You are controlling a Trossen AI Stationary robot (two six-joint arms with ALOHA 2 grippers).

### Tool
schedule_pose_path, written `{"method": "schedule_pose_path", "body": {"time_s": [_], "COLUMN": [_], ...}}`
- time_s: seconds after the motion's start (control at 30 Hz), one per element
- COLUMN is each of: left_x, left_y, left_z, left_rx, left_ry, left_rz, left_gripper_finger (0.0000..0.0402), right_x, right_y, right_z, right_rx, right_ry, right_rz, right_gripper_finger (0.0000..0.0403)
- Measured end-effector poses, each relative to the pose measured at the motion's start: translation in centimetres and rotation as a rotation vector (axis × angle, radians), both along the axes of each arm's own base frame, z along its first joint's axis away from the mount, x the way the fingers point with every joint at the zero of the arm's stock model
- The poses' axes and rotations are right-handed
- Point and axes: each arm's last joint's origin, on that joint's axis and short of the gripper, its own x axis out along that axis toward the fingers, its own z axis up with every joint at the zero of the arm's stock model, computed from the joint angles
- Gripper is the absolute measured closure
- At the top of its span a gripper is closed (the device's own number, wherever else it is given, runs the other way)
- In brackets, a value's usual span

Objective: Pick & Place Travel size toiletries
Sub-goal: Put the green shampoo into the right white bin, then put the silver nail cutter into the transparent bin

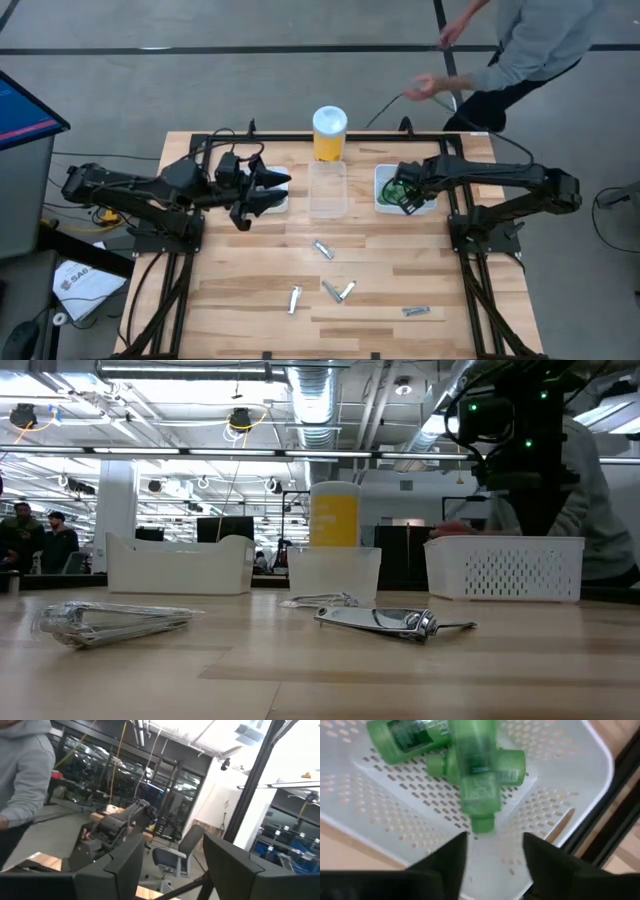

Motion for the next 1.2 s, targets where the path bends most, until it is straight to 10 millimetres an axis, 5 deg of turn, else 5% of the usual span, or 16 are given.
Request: {"method": "schedule_pose_path", "body": {"time_s": [0.2, 0.53, 0.7, 1.03, 1.2], "left_x": [0.0, 0.7, 2.2, 5.1, 6.1], "left_y": [-0.5, -5.4, -8.6, -13.1, -15.3], "left_z": [-0.2, -5.9, -9.4, -17.8, -19.5], "left_rx": [-0.01, 0.007, 0.03, -0.085, -0.089], "left_ry": [0.021, 0.524, 0.693, 1.025, 1.098], "left_rz": [-0.081, -0.254, -0.308, -0.323, -0.384], "left_gripper_finger": [0.0194, 0.0198, 0.0198, 0.0193, 0.0196], "right_x": [0.2, -2.1, -4.1, -5.9, -5.9], "right_y": [0.2, 2.9, 4.6, 6.0, 6.2], "right_z": [1.1, 11.6, 15.1, 16.4, 16.3], "right_rx": [0.016, -0.095, -0.127, -0.091, -0.079], "right_ry": [-0.048, -0.543, -0.835, -0.995, -0.985], "right_rz": [0.031, 0.128, 0.219, 0.28, 0.298], "right_gripper_finger": [0.0128, 0.0114, 0.0113, 0.0113, 0.0113]}}
